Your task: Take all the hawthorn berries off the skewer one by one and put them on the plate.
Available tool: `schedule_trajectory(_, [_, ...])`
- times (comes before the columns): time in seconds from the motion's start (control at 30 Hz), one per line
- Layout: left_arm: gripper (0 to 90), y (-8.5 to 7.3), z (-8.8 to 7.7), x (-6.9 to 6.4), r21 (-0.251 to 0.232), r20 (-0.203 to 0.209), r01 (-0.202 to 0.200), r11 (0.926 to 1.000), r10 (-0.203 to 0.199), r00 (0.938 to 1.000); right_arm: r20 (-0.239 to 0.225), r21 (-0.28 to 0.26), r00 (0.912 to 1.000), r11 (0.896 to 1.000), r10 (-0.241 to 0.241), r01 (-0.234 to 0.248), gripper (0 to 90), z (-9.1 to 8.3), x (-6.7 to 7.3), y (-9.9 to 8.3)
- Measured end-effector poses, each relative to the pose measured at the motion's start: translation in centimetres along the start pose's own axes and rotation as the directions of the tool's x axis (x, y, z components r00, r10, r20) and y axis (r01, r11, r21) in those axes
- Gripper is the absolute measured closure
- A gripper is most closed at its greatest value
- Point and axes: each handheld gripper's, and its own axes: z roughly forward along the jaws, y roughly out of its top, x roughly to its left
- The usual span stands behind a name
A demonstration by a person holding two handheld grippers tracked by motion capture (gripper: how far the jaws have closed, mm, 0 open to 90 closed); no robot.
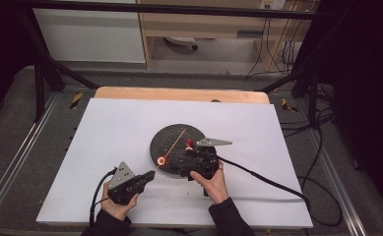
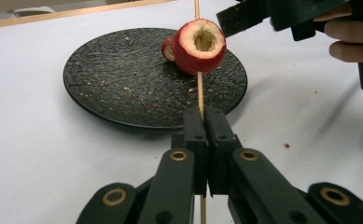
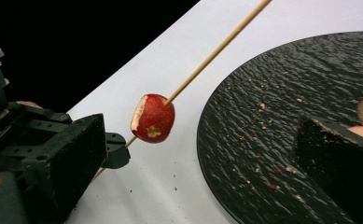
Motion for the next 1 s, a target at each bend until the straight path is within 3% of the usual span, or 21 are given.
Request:
schedule_trajectory(0.27, [88.4,0.0,0.3,-0.3,0.003,0.005,-0.004,1.0,0.004,1.0,-0.027,-0.002,0.9994,1.0,0.02,-0.02,13.3,1.2,0.5,-0.3])
schedule_trajectory(0.6, [88.4,0.0,0.5,-0.8,0.005,0.015,-0.014,0.9999,0.014,0.9998,-0.071,-0.02,0.9964,0.999,0.047,-0.048,39.5,2.2,0.6,-1.1])
schedule_trajectory(0.87, [88.4,0.0,0.6,-1.0,0.002,0.023,-0.018,0.9998,0.018,0.9996,-0.104,0.001,0.9922,0.998,0.069,-0.069,60.5,2.3,0.7,-1.3])
schedule_trajectory(1.0, [88.4,0.0,0.7,-1.0,0.0,0.025,-0.018,0.9998,0.018,0.9995,-0.117,0.009,0.9897,0.997,0.083,-0.082,64.0,2.2,0.7,-1.2])
